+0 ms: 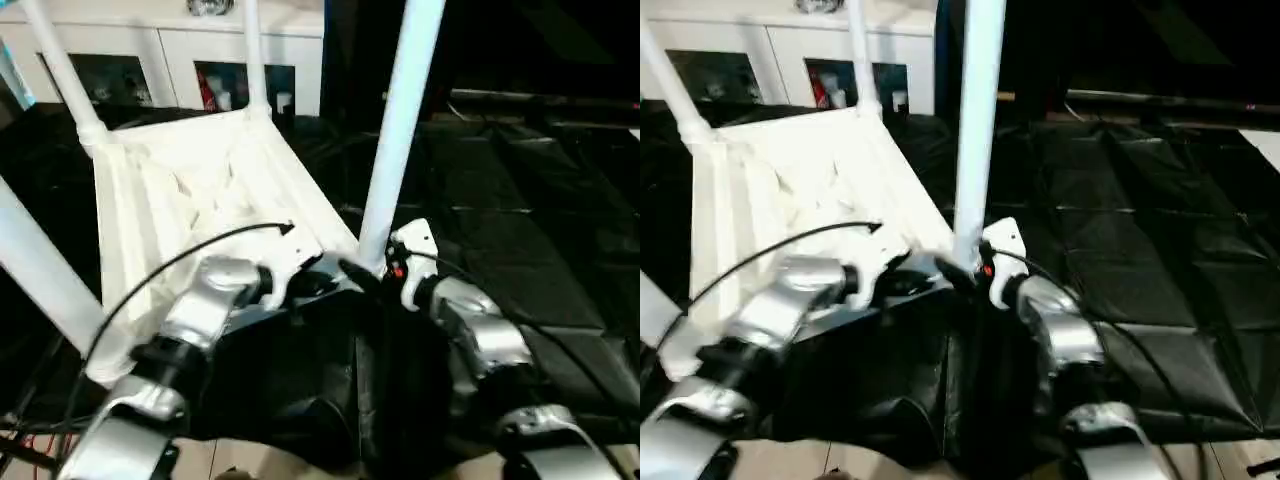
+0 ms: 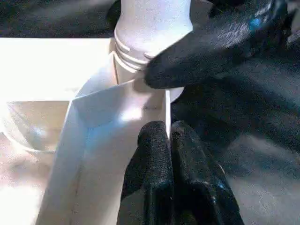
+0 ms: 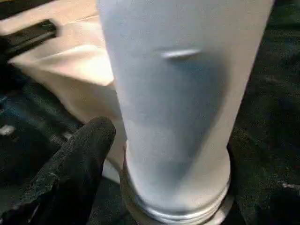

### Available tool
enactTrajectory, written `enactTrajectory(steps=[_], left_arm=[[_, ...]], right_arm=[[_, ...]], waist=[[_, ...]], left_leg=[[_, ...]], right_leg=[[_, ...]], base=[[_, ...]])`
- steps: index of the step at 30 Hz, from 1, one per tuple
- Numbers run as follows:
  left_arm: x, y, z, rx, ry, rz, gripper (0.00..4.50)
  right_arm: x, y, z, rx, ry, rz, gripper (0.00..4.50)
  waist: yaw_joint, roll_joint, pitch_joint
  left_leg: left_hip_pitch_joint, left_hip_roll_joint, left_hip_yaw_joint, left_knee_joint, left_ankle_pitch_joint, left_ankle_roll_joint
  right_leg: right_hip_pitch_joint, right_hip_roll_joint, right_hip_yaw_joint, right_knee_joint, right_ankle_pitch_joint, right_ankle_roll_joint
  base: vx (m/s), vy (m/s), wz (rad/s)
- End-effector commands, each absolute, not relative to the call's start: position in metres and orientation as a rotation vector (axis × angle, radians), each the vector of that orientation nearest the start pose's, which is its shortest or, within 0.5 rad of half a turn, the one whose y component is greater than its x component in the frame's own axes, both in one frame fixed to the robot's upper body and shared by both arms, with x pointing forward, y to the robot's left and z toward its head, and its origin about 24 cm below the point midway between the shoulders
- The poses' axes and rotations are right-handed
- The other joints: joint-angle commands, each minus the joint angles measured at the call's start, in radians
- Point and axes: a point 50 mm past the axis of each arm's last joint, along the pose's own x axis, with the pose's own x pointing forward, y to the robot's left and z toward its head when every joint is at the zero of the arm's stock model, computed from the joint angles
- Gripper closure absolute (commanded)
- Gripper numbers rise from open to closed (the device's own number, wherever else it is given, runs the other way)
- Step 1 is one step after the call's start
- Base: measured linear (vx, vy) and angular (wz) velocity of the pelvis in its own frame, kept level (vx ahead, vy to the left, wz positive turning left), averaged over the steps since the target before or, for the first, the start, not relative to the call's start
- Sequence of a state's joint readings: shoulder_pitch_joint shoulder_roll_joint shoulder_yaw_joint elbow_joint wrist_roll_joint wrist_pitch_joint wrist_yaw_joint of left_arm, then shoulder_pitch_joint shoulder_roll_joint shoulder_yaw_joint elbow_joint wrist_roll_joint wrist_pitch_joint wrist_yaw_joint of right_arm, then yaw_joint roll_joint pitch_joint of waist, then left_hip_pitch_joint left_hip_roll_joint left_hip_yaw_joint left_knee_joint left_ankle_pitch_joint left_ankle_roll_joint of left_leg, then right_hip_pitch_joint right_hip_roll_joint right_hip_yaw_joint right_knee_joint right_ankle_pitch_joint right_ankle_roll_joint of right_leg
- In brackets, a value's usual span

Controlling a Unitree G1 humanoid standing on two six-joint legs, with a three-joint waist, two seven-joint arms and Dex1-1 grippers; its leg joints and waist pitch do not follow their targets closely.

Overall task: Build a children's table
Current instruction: Rotate leg to tighten

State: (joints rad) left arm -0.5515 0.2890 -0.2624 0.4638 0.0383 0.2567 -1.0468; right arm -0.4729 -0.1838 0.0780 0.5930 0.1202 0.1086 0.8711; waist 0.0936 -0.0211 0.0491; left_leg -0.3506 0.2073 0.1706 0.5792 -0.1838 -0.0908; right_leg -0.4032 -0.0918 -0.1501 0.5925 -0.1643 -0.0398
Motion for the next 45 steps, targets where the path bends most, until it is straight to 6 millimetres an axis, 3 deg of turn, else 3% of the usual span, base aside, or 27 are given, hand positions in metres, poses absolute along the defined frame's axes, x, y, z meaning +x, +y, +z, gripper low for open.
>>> enactTrajectory(steps=[1, 8, 13, 22, 25, 27, 28, 31, 32, 35, 38, 40, 44, 45], left_arm=[[0.312, 0.089, 0.075, 0.353, 0.286, -1.333, 4.5], [0.3, 0.102, 0.072, 0.389, 0.334, -1.443, 4.5], [0.295, 0.106, 0.072, 0.386, 0.347, -1.498, 4.5], [0.3, 0.105, 0.073, 0.377, 0.336, -1.434, 4.5], [0.308, 0.104, 0.073, 0.359, 0.326, -1.344, 4.5], [0.315, 0.102, 0.075, 0.345, 0.314, -1.281, 4.5], [0.319, 0.1, 0.076, 0.337, 0.307, -1.244, 4.5], [0.327, 0.094, 0.078, 0.32, 0.295, -1.16, 4.5], [0.329, 0.092, 0.079, 0.317, 0.293, -1.141, 4.5], [0.341, 0.079, 0.082, 0.288, 0.279, -1.019, 4.5], [0.345, 0.069, 0.086, 0.259, 0.26, -0.961, 4.5], [0.341, 0.059, 0.086, 0.25, 0.25, -0.986, 4.5], [0.335, 0.055, 0.083, 0.248, 0.251, -1.028, 4.5], [0.333, 0.055, 0.082, 0.251, 0.252, -1.046, 4.5]], right_arm=[[0.302, -0.1, 0.031, 0.007, 0.296, 1.152, 0.72], [0.29, -0.12, 0.036, -0.044, 0.354, 1.323, 0.72], [0.289, -0.126, 0.041, -0.025, 0.368, 1.373, 0.72], [0.287, -0.122, 0.037, 0.001, 0.396, 1.377, 1.41], [0.29, -0.119, 0.032, 0.005, 0.393, 1.301, 1.71], [0.295, -0.115, 0.027, 0.007, 0.392, 1.208, 1.79], [0.3, -0.112, 0.023, 0.005, 0.389, 1.135, 1.86], [0.308, -0.107, 0.016, 0.015, 0.396, 0.964, 1.89], [0.31, -0.105, 0.015, 0.018, 0.397, 0.924, 1.89], [0.322, -0.095, 0.01, 0.076, 0.404, 0.707, 1.91], [0.328, -0.086, 0.012, 0.123, 0.392, 0.597, 1.91], [0.328, -0.071, 0.017, 0.112, 0.352, 0.638, 1.91], [0.326, -0.061, 0.021, 0.086, 0.312, 0.706, 1.91], [0.326, -0.059, 0.022, 0.105, 0.302, 0.721, 1.35]], waist=[[0.005, -0.003, -0.067], [0.026, -0.007, -0.062], [0.029, -0.01, -0.061], [0.033, -0.012, -0.063], [0.038, -0.011, -0.063], [0.036, -0.013, -0.061], [0.035, -0.009, -0.06], [0.026, -0.01, -0.06], [0.016, -0.01, -0.059], [0.005, -0.008, -0.064], [0.003, -0.008, -0.069], [0.003, -0.007, -0.072], [0.005, -0.007, -0.07], [0.005, -0.009, -0.069]], left_leg=[[-0.001, 0.035, -0.005, -0.061, -0.175, 0.075], [0.003, 0.037, -0.003, -0.062, -0.19, 0.066], [0.002, 0.037, -0.005, -0.063, -0.196, 0.058], [0.002, 0.035, -0.005, -0.061, -0.179, 0.052], [0.002, 0.035, -0.004, -0.061, -0.18, 0.048], [0.002, 0.031, -0.005, -0.061, -0.197, 0.037], [0.004, 0.03, -0.005, -0.061, -0.201, 0.032], [0.002, 0.027, -0.009, -0.062, -0.21, 0.014], [0.003, 0.026, -0.011, -0.063, -0.224, 0.008], [0.004, 0.026, -0.01, -0.061, -0.214, 0.009], [-0.001, 0.03, -0.009, -0.061, -0.162, 0.019], [-0.004, 0.029, -0.006, -0.059, -0.124, 0.034], [-0.003, 0.028, -0.003, -0.059, -0.122, 0.057], [-0.003, 0.029, -0.003, -0.059, -0.128, 0.057]], right_leg=[[0.065, -0.073, 0.073, -0.073, -0.274, -0.14], [0.06, -0.074, 0.074, -0.074, -0.299, -0.136], [0.061, -0.075, 0.073, -0.076, -0.341, -0.12], [0.059, -0.075, 0.072, -0.077, -0.336, -0.116], [0.059, -0.075, 0.072, -0.078, -0.343, -0.11], [0.058, -0.075, 0.069, -0.085, -0.393, -0.09], [0.056, -0.075, 0.069, -0.09, -0.416, -0.08], [0.058, -0.077, 0.063, -0.095, -0.466, -0.057], [0.057, -0.076, 0.061, -0.099, -0.48, -0.052], [0.055, -0.076, 0.064, -0.096, -0.449, -0.061], [0.058, -0.073, 0.069, -0.078, -0.328, -0.098], [0.062, -0.073, 0.072, -0.067, -0.237, -0.126], [0.065, -0.074, 0.072, -0.067, -0.223, -0.138], [0.065, -0.075, 0.072, -0.068, -0.239, -0.135]], base=[[0.0, 0.0, 0.0], [0.0, 0.0, 0.0], [0.0, 0.0, 0.0], [0.0, 0.0, 0.0], [0.0, 0.0, 0.0], [0.0, 0.0, 0.0], [0.0, 0.0, 0.0], [0.0, 0.0, 0.0], [0.0, 0.0, 0.0], [0.0, 0.0, 0.0], [0.0, 0.0, 0.0], [0.0, 0.0, 0.0], [0.0, 0.0, 0.0], [0.0, 0.0, 0.0]])
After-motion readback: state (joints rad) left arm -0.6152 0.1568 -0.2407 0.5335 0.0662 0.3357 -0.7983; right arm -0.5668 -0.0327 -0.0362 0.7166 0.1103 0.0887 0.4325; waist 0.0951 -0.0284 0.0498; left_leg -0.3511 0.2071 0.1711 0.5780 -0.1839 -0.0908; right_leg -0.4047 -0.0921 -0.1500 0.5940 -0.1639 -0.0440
